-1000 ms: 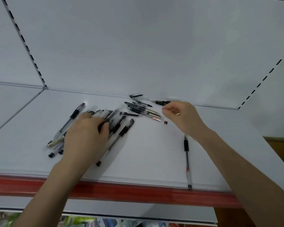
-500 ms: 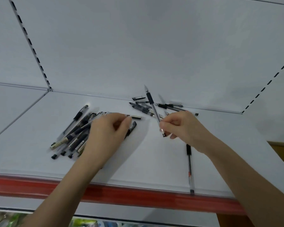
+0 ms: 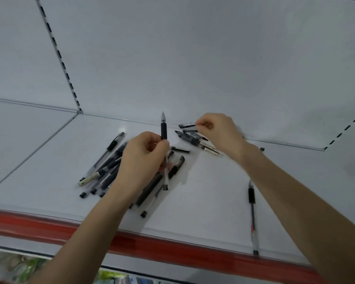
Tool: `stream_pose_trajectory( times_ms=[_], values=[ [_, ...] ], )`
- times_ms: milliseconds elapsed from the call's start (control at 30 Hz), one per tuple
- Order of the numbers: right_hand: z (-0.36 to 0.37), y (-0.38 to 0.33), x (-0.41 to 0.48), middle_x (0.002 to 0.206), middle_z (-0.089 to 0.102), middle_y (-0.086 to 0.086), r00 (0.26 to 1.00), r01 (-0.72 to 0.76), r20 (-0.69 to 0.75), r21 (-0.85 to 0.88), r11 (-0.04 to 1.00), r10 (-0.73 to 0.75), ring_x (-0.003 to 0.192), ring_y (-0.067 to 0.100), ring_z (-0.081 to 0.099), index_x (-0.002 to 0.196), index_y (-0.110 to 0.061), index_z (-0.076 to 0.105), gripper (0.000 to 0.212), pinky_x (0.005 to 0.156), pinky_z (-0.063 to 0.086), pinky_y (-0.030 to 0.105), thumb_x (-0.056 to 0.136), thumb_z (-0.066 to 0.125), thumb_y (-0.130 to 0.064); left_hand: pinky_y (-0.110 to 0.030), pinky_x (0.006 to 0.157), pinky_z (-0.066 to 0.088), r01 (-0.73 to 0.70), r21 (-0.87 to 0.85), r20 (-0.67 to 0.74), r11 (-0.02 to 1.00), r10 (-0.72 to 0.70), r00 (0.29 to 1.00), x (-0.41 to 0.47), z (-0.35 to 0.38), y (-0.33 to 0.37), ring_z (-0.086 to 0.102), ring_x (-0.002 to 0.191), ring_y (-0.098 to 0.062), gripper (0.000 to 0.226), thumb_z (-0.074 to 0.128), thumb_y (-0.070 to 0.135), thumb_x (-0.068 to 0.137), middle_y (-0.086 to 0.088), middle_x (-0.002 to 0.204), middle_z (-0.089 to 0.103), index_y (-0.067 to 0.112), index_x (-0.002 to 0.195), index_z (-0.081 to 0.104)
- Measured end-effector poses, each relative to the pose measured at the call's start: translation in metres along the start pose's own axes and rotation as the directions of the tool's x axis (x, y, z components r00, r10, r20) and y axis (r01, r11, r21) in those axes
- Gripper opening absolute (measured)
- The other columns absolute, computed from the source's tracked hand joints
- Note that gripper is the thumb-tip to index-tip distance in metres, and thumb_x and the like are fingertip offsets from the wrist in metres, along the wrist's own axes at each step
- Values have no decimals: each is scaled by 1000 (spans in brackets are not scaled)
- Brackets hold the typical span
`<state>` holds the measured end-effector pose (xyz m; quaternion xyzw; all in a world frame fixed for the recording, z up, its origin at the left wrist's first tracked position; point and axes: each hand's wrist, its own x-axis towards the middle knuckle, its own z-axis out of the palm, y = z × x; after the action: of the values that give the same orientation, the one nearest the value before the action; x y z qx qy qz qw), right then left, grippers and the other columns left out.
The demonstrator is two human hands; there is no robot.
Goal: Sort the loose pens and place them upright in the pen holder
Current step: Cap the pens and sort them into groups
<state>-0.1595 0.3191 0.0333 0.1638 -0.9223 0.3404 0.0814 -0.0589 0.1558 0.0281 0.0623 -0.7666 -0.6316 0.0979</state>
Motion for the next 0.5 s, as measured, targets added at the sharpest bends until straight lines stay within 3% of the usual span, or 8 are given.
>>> stream_pose_trajectory(
  times_ms=[133, 233, 367, 500],
  values=[
    [23, 2, 36, 113, 63, 11, 997, 39, 71, -243, 969, -22, 105, 28, 56, 107, -4, 64, 23, 87, 39, 28, 92, 47, -9, -30, 59, 52, -4, 45, -6, 999, 4, 1000, -2, -8, -3, 61, 43, -11, 13, 51, 16, 90, -16, 63, 58, 5, 86, 57],
    [36, 3, 51, 107, 61, 16, 984, 68, 179, -413, 908, 7, 98, 35, 57, 102, -3, 63, 18, 88, 47, 41, 90, 51, -10, -21, 50, 50, -2, 61, -11, 998, 3, 1000, 0, -12, -5, 60, 44, -13, 12, 51, 16, 90, -13, 57, 61, 7, 87, 58],
    [41, 2, 58, 102, 64, 18, 961, 46, 260, -484, 874, 94, 93, 34, 61, 100, 0, 63, 20, 82, 49, 36, 86, 56, -12, -18, 49, 48, -6, 70, -3, 997, 7, 1000, 2, -14, -8, 61, 46, -13, 11, 51, 18, 90, -8, 52, 63, 11, 85, 58],
    [36, 3, 57, 101, 67, 15, 953, -15, 262, -466, 885, 154, 91, 32, 62, 96, -3, 65, 18, 81, 52, 35, 82, 58, -10, -28, 58, 50, -3, 63, 12, 998, 3, 1000, 3, -12, -10, 60, 47, -13, 12, 51, 19, 90, -4, 46, 61, 14, 82, 59]
  ],
)
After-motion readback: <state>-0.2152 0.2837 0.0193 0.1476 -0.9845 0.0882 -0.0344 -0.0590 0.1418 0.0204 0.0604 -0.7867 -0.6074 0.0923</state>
